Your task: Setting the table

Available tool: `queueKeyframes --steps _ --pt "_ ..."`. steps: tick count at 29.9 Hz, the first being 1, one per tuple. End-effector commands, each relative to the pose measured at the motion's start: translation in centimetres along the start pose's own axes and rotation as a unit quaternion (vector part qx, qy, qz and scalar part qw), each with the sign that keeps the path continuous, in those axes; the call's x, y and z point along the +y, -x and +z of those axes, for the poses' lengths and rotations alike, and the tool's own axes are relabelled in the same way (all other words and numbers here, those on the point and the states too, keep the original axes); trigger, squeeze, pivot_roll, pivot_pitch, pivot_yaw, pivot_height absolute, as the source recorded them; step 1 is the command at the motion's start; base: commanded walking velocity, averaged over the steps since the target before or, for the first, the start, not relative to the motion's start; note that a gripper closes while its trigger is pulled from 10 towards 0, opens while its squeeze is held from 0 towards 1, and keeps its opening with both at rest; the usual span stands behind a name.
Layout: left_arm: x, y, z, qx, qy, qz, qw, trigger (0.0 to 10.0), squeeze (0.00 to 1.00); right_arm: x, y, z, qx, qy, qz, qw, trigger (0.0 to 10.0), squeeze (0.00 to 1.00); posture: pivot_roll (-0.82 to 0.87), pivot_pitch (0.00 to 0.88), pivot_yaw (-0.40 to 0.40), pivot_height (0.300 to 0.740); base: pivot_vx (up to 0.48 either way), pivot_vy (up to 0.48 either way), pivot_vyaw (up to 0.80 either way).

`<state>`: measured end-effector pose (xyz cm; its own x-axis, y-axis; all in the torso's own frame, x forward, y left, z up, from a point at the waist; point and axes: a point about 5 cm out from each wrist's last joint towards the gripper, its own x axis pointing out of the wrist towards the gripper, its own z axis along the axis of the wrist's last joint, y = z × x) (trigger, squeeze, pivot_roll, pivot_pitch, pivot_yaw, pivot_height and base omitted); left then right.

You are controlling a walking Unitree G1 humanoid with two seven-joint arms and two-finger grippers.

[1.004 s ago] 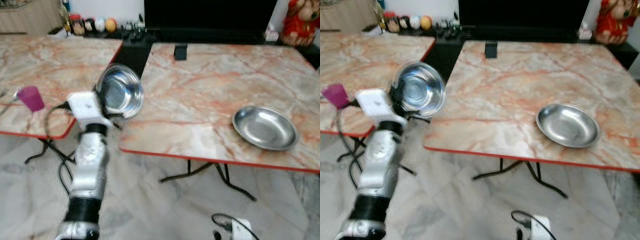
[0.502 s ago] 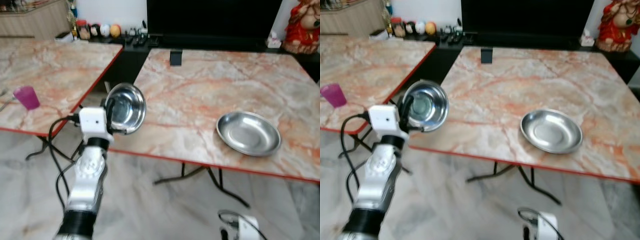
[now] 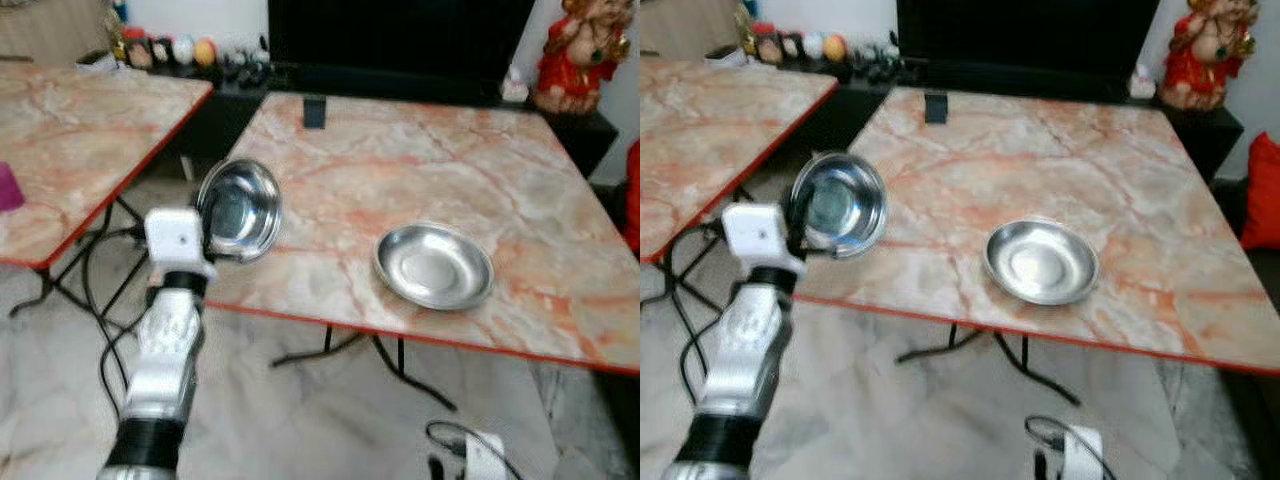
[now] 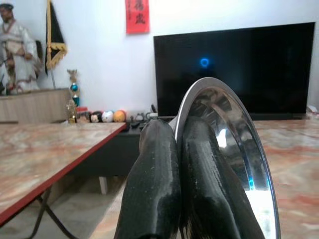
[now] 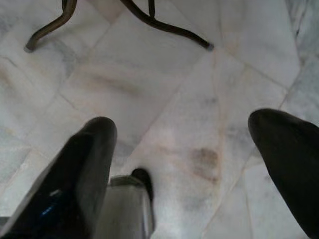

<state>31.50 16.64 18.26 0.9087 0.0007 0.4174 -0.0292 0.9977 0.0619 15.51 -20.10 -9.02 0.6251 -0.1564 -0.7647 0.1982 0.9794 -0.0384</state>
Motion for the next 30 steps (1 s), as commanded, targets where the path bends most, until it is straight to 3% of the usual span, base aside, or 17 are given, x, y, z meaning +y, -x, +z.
queueKeyframes --steps 1,6,10,30 --pt "-0.87 -0.30 0.45 -0.010 0.002 -0.013 1.000 10.0 0.00 -0.67 0.02 -0.01 0.001 0.002 -0.010 1.000 10.0 0.00 -0.03 0.000 -0.023 0.740 0.000 -0.274 0.00" --pt "-0.93 -0.33 0.48 -0.010 0.003 -0.016 1.000 10.0 0.00 -0.73 0.02 -0.03 0.003 -0.002 -0.011 1.000 10.0 0.00 -0.03 0.000 -0.021 0.740 0.000 -0.276 0.00" --pt "-0.82 -0.45 0.53 -0.011 0.002 -0.016 1.000 10.0 0.00 -0.69 0.02 -0.06 0.005 -0.002 -0.010 1.000 10.0 0.00 -0.03 0.000 -0.021 0.740 0.000 -0.277 -0.79" --pt "-0.86 -0.47 0.47 -0.010 0.004 -0.014 1.000 10.0 0.00 -0.81 0.00 0.01 0.005 0.002 -0.007 1.000 10.0 0.00 -0.03 0.000 -0.026 0.740 0.000 -0.276 0.00"
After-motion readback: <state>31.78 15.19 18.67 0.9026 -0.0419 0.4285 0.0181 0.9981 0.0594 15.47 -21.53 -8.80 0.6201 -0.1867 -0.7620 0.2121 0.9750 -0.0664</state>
